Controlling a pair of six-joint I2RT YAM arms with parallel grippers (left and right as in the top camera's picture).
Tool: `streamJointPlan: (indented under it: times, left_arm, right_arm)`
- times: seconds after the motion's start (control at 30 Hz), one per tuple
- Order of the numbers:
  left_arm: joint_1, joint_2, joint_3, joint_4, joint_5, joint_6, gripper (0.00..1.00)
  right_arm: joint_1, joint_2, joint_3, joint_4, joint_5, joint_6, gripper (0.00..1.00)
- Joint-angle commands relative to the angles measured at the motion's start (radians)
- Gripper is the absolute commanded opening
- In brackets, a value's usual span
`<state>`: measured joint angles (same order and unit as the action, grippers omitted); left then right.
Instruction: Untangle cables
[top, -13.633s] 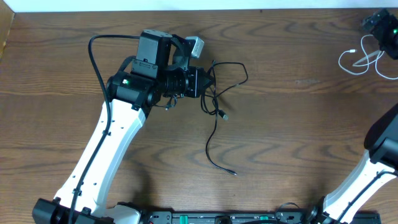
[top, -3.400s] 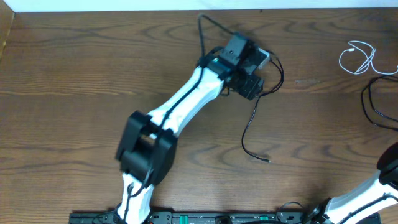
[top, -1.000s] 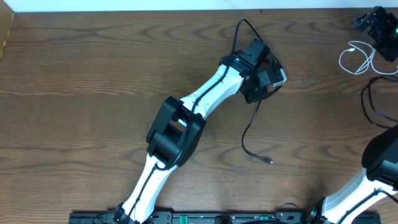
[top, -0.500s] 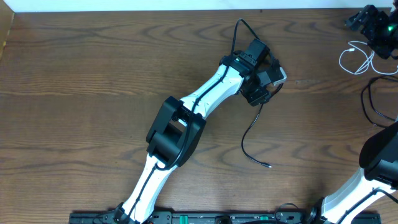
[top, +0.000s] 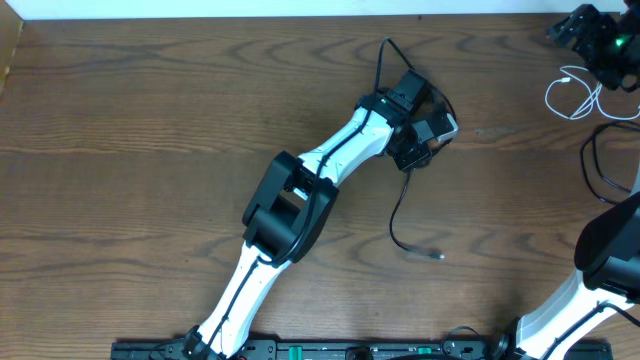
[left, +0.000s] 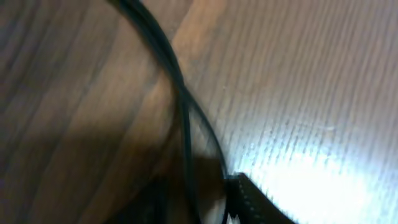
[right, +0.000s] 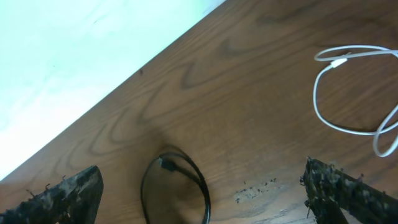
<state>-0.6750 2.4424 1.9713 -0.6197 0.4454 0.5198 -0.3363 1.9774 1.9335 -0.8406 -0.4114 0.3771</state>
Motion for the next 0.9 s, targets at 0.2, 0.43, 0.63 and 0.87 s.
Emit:
streamJointPlan:
  times: [0.2,0.43,0.63,0.87]
  left_arm:
    - [0.004,-0.023,0.001,-0.023,-0.096,-0.042,0.07]
    - [0.061,-0.239,0.018,-0.083,-0.121,-0.367,0.08]
    - [0.127,-0.455,0.018,-0.103,-0.114,-0.542,0.07]
    - [0.187,-0.592,0.018,-0.114,-0.115,-0.672,0.07]
  right_arm:
    - [0.011,-0.034,0.0,-0.024,-0.017,-0.019,0.99]
    - [0.014,-0.034,0.0,-0.043,-0.308,-0.069,0.98]
    - [0.072,-0.034,0.0,-0.039,-0.544,-0.068,0.97]
    - [0.227,-0.034,0.0,-0.013,-0.552,-0.042,0.97]
